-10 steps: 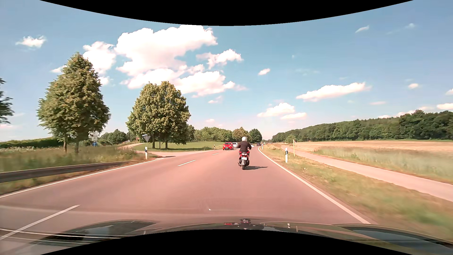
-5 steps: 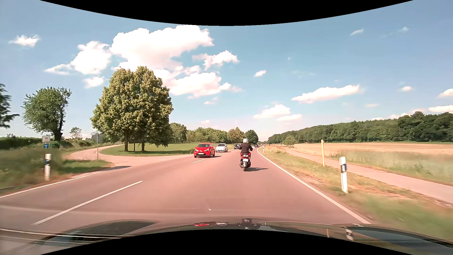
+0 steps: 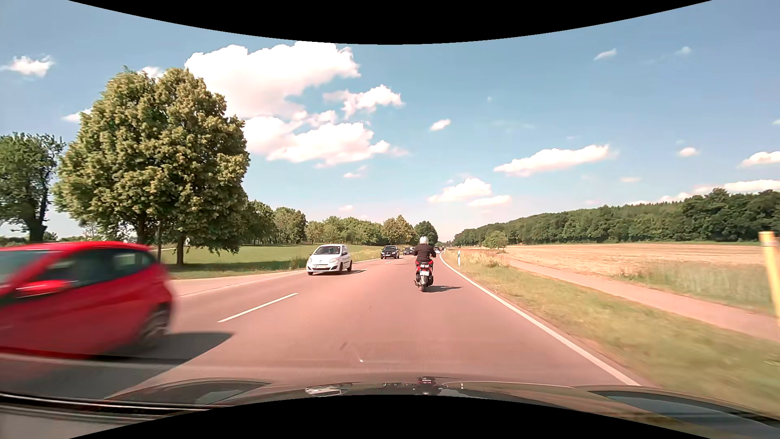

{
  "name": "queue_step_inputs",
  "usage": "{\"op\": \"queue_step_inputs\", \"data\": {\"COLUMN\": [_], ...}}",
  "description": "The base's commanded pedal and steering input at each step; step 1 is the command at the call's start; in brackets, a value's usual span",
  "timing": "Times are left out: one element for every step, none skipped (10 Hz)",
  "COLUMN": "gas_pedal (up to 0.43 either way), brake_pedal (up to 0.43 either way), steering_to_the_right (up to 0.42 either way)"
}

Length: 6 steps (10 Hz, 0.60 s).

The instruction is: Follow the waypoints while adhering to traffic rules and regulations

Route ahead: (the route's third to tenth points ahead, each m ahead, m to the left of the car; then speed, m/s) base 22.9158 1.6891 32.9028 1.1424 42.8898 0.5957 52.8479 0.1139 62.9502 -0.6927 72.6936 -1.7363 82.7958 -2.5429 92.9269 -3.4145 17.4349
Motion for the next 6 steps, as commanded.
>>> {"op": "queue_step_inputs", "data": {"gas_pedal": [0.177, 0.189, 0.189, 0.189, 0.197, 0.197], "brake_pedal": [0.012, 0.012, 0.012, 0.012, 0.012, 0.012], "steering_to_the_right": [0.012, 0.012, 0.012, 0.01, 0.009, 0.009]}}
